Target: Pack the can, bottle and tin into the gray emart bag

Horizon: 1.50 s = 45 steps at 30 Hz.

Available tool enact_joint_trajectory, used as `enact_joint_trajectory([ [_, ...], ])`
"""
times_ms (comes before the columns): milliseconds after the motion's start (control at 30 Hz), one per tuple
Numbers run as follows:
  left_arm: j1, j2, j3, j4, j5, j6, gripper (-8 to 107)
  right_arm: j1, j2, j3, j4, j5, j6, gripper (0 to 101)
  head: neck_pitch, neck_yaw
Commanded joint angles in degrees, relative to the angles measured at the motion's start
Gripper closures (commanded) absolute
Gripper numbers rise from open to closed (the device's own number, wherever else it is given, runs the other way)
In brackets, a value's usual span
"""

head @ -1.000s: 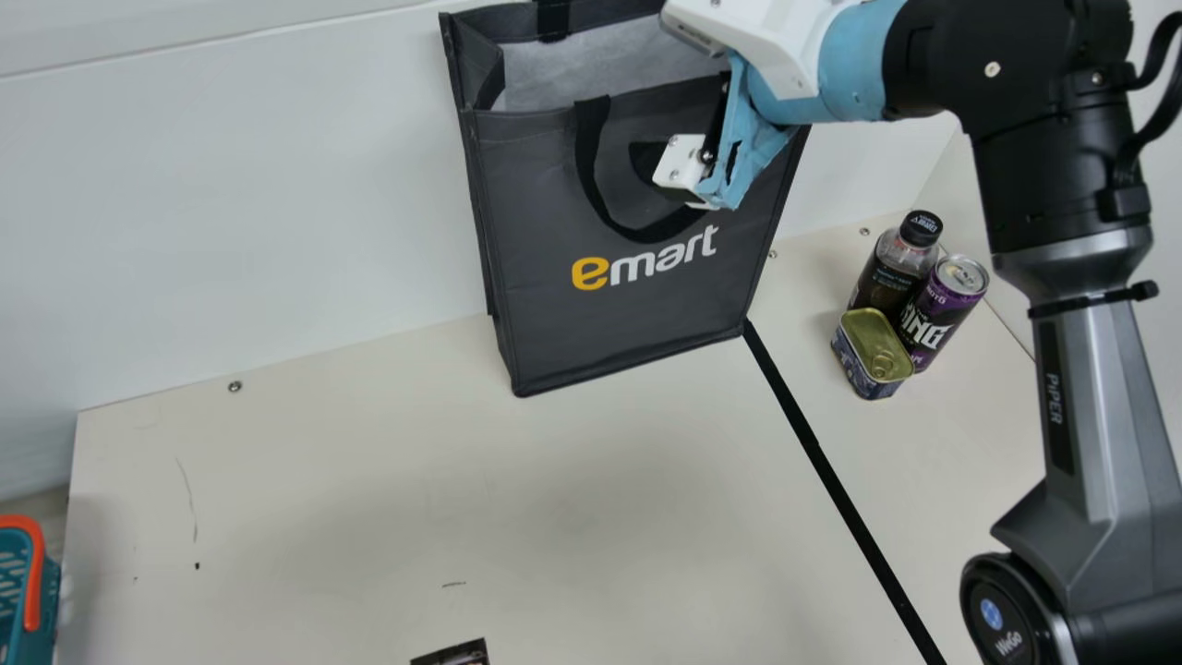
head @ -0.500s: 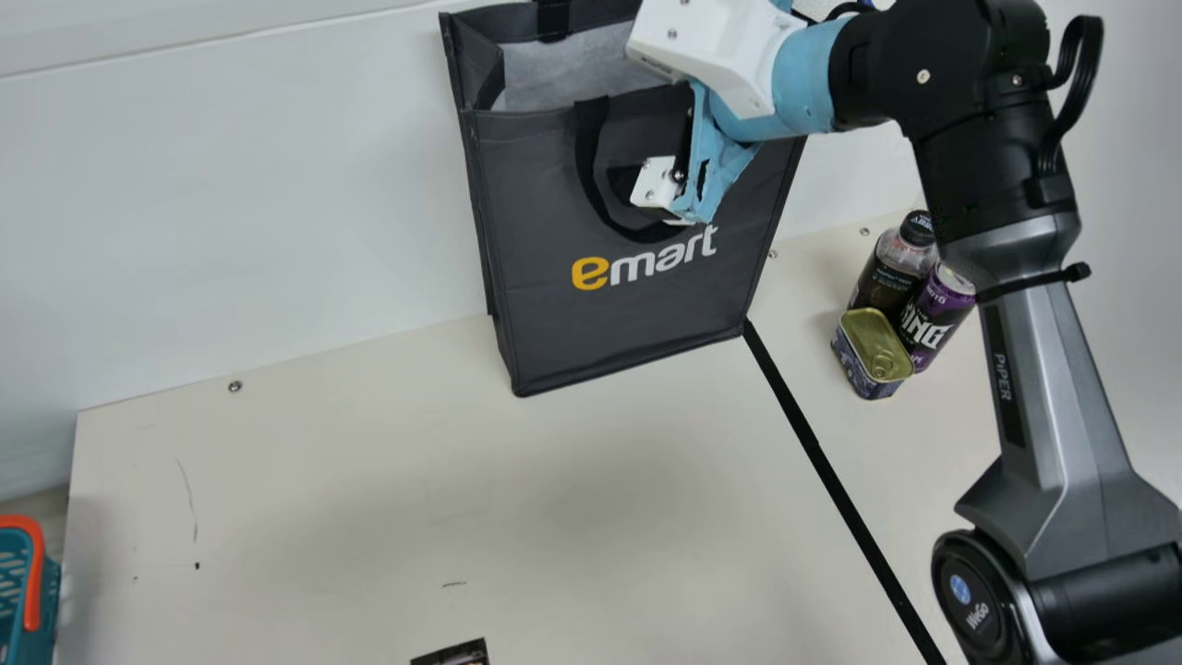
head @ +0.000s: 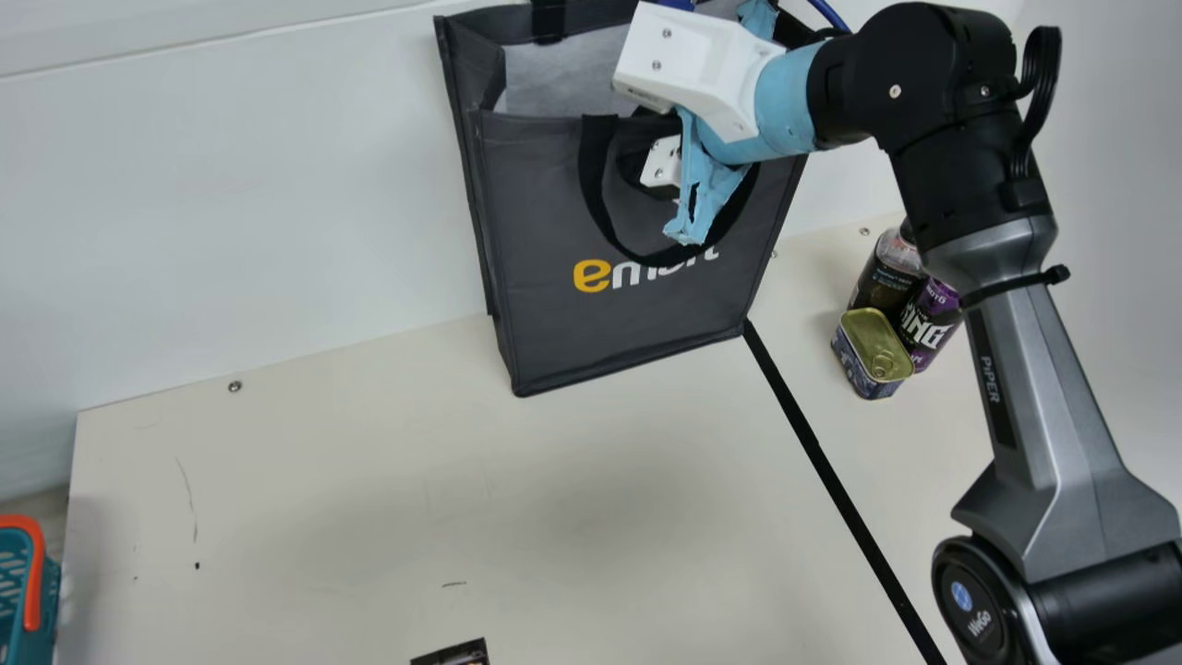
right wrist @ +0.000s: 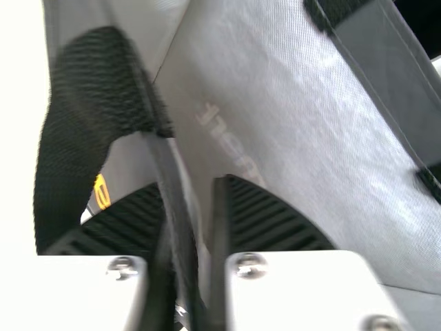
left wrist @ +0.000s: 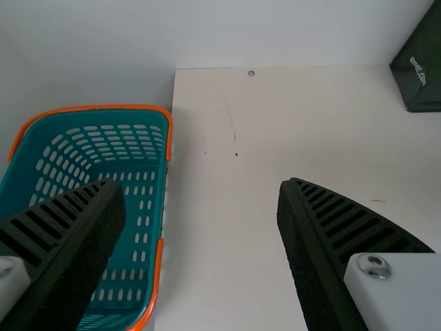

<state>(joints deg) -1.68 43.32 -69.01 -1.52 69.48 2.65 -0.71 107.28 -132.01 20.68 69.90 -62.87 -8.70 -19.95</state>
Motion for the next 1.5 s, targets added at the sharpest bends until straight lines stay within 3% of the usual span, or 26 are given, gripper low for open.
enact_joint_trajectory([
  [0, 0.0, 0.0, 0.0, 0.0, 0.0, 0.0, 9, 0.0, -0.2, 0.2, 0.0, 0.0, 0.2, 101, -1.3, 0.0],
  [600, 0.0, 0.0, 0.0, 0.0, 0.0, 0.0, 9, 2.3, -5.6, 3.4, -1.4, 0.0, 2.5, 101, -1.3, 0.0],
  [1467, 0.0, 0.0, 0.0, 0.0, 0.0, 0.0, 9, 9.8, -19.9, 13.8, -6.6, 0.0, 5.9, 101, -1.3, 0.0],
])
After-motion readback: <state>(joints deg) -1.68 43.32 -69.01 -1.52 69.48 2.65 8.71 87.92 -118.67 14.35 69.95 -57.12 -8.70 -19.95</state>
